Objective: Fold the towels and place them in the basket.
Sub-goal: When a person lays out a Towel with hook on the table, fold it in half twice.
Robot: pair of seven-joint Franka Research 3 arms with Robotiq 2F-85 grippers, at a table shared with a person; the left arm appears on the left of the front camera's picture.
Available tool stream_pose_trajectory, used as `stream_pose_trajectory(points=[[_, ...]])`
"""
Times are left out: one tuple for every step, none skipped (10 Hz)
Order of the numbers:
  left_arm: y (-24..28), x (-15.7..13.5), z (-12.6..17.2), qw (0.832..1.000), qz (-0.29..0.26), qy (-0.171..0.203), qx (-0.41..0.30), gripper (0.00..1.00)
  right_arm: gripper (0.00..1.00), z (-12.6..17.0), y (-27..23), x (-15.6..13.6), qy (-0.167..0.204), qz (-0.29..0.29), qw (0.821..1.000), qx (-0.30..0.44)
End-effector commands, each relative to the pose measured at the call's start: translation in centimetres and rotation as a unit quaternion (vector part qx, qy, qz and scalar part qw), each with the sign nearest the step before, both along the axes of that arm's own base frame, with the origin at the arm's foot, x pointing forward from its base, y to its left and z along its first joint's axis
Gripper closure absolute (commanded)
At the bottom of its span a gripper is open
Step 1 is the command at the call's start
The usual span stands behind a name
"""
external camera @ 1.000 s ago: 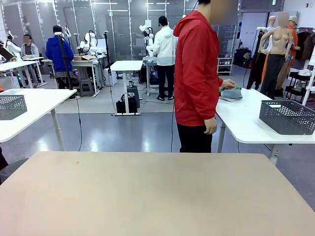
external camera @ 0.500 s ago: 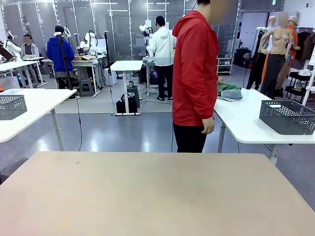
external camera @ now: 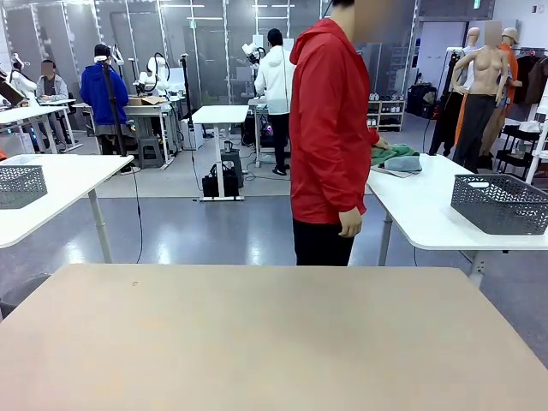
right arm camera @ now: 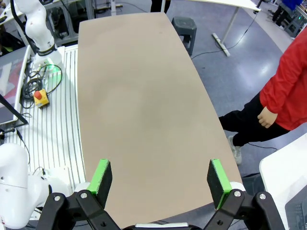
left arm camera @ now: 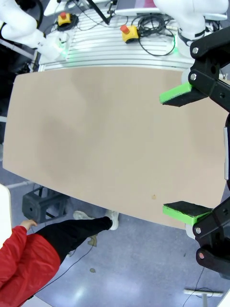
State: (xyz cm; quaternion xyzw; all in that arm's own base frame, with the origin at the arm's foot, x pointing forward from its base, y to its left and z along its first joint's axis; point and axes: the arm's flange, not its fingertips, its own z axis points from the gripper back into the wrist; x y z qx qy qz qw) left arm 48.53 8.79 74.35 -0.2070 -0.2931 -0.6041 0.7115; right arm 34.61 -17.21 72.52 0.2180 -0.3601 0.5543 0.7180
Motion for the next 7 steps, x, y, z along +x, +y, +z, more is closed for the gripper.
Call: stream_pose_trajectory(points=[[-0.13, -0.10, 0.24, 1.000, 0.001, -0.002, -0.006, 0.00, 0.00, 0.07, 0.13, 0.08, -0.001, 0.001, 1.000, 0.005], [-0.13, -0.10, 0.24, 1.000, 0.001, -0.002, -0.006, 0.00, 0.00, 0.07, 0.13, 0.08, -0.001, 0.001, 1.000, 0.005], [-0.13, -0.10, 0.24, 1.000, 0.001, -0.002, -0.006, 0.00, 0.00, 0.07, 0.13, 0.08, -0.001, 0.001, 1.000, 0.005], [-0.13, -0.10, 0.24, 1.000, 0.001, -0.002, -0.006, 0.00, 0.00, 0.07, 0.13, 0.08, -0.001, 0.001, 1.000, 0.005], [-0.13, -0.10, 0.24, 1.000, 0.001, -0.002, -0.006, 0.00, 0.00, 0.07, 0.13, 0.08, -0.001, 0.001, 1.000, 0.005], [-0.13, -0.10, 0.24, 1.000, 0.001, -0.002, -0.006, 0.00, 0.00, 0.07, 0.13, 0.08, -0.001, 0.001, 1.000, 0.005], [-0.13, -0.10, 0.24, 1.000, 0.001, -0.002, -0.006, 0.00, 0.00, 0.07, 0.13, 0.08, -0.001, 0.001, 1.000, 0.005]])
